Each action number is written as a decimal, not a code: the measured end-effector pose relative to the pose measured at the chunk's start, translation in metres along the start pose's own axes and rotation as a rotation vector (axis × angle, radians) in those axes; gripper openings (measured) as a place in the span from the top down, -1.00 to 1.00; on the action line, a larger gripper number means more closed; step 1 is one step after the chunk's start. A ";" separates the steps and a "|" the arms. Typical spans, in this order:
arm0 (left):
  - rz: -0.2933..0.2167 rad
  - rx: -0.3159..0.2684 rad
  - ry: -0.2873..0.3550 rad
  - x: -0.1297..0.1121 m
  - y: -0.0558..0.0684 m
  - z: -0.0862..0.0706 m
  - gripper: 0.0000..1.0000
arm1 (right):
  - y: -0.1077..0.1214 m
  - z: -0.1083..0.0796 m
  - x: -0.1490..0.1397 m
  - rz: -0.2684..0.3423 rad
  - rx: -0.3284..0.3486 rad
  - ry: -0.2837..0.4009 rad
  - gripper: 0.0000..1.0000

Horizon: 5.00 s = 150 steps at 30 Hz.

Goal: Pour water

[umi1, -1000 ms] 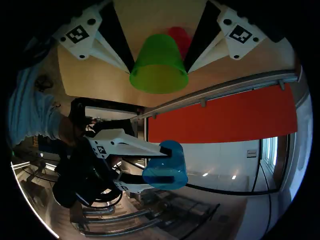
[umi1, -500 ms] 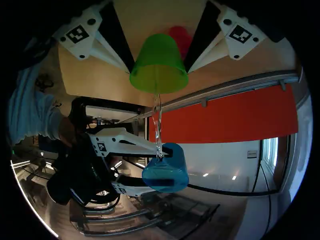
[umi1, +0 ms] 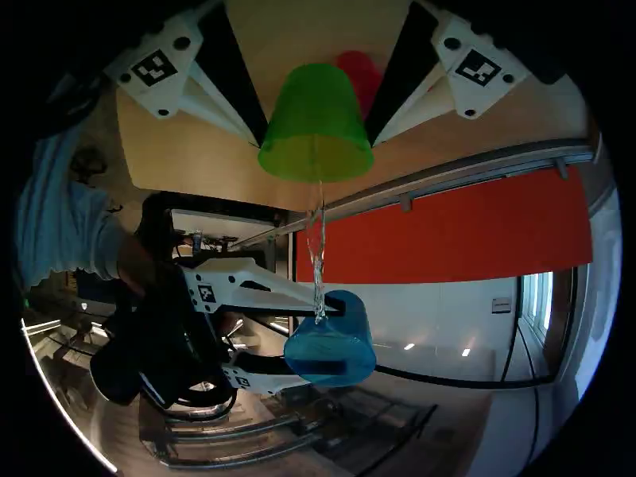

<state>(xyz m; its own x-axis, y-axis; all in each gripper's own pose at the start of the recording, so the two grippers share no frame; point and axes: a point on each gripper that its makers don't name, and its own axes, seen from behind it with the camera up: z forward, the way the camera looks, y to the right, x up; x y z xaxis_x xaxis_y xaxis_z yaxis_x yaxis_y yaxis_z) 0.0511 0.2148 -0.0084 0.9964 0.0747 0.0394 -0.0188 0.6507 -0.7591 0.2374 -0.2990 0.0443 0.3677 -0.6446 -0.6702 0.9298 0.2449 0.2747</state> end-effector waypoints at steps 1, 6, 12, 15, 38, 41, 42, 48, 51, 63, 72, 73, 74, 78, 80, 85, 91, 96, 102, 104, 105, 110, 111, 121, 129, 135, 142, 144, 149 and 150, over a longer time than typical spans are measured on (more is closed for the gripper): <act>0.001 0.001 0.000 0.000 0.000 0.000 -0.70 | 0.001 0.000 0.000 -0.004 -0.001 0.000 -0.76; 0.001 0.000 0.002 0.001 0.000 0.000 -0.70 | 0.003 0.000 0.000 -0.028 -0.004 0.000 -0.76; 0.002 0.001 0.004 0.002 0.001 0.000 -0.70 | 0.006 0.000 0.001 -0.061 -0.010 -0.002 -0.76; 0.002 0.001 0.005 0.002 0.000 0.000 -0.70 | 0.008 0.001 0.001 -0.074 -0.014 -0.001 -0.76; 0.005 -0.001 0.010 0.004 0.000 0.002 -0.70 | 0.015 0.001 0.005 -0.178 -0.022 -0.003 -0.76; 0.006 -0.002 0.008 0.003 0.001 0.002 -0.70 | 0.015 0.000 0.006 -0.187 -0.021 -0.002 -0.75; 0.007 -0.002 0.007 0.003 0.001 0.002 -0.70 | 0.015 0.000 0.006 -0.192 -0.022 -0.002 -0.76; 0.010 -0.003 0.007 0.004 0.003 0.002 -0.70 | 0.018 0.000 0.007 -0.226 -0.027 -0.006 -0.76; 0.009 -0.005 0.009 0.004 0.003 0.003 -0.70 | 0.019 0.000 0.008 -0.236 -0.027 -0.005 -0.76; 0.014 -0.010 0.007 0.006 0.007 0.004 -0.70 | 0.027 -0.001 0.009 -0.297 -0.036 -0.009 -0.76; 0.017 -0.008 0.007 0.006 0.005 0.004 -0.70 | 0.029 0.000 0.009 -0.362 -0.038 -0.012 -0.76; 0.017 -0.008 0.007 0.006 0.005 0.004 -0.70 | 0.029 0.001 0.009 -0.368 -0.039 -0.012 -0.76; 0.016 -0.008 0.008 0.006 0.005 0.004 -0.70 | 0.028 0.001 0.010 -0.374 -0.039 -0.013 -0.76; 0.016 -0.009 0.009 0.006 0.006 0.003 -0.69 | 0.027 0.002 0.015 -0.392 -0.041 -0.011 -0.76; 0.017 -0.008 0.009 0.006 0.006 0.003 -0.70 | 0.025 0.002 0.017 -0.398 -0.037 -0.011 -0.76; 0.015 -0.005 0.011 0.005 0.005 0.003 -0.69 | 0.026 0.003 0.021 -0.424 -0.044 -0.006 -0.76; 0.015 0.001 0.014 0.006 0.002 0.003 -0.70 | 0.026 0.005 0.026 -0.460 -0.050 -0.001 -0.76; 0.013 0.001 0.018 0.008 0.002 0.002 -0.69 | 0.024 0.006 0.030 -0.485 -0.055 0.003 -0.76; 0.012 0.003 0.022 0.010 0.001 0.003 -0.69 | 0.021 0.007 0.032 -0.498 -0.057 0.006 -0.76; 0.012 0.004 0.023 0.010 0.001 0.003 -0.69 | 0.021 0.007 0.033 -0.499 -0.057 0.008 -0.76; 0.011 0.004 0.023 0.010 0.001 0.003 -0.69 | 0.020 0.007 0.034 -0.498 -0.057 0.008 -0.76; 0.011 0.002 0.022 0.010 0.002 0.003 -0.70 | 0.021 0.006 0.032 -0.493 -0.058 0.007 -0.76; 0.012 0.002 0.022 0.010 0.002 0.003 -0.70 | 0.021 0.006 0.032 -0.491 -0.058 0.006 -0.76; 0.014 0.005 0.025 0.012 0.001 0.003 -0.70 | 0.024 0.003 0.021 -0.331 -0.054 -0.007 -0.76; 0.013 0.007 0.029 0.012 0.000 0.002 -0.70 | 0.026 -0.005 0.031 -0.041 -0.070 0.028 -0.76; 0.021 0.009 0.029 0.014 0.000 -0.001 -0.70 | 0.021 -0.010 0.039 0.212 -0.053 0.046 -0.76; 0.022 0.012 0.035 0.017 -0.001 -0.003 -0.69 | 0.013 -0.013 0.048 0.507 -0.011 0.068 -0.76; 0.026 0.014 0.035 0.018 -0.001 -0.004 -0.69 | 0.012 -0.014 0.051 0.592 0.001 0.073 -0.76; 0.034 0.019 0.035 0.019 -0.002 -0.005 -0.69 | 0.009 -0.017 0.055 0.800 0.041 0.071 -0.76; 0.035 0.020 0.035 0.020 -0.002 -0.005 -0.69 | 0.008 -0.017 0.056 0.844 0.049 0.071 -0.75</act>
<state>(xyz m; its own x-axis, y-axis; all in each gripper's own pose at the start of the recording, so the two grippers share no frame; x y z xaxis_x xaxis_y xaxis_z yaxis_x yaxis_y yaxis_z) 0.0711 0.2111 -0.0094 0.9974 0.0711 -0.0102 -0.0549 0.6633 -0.7463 0.2660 -0.3206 -0.0030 0.9397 -0.2125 -0.2680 0.3420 0.5906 0.7309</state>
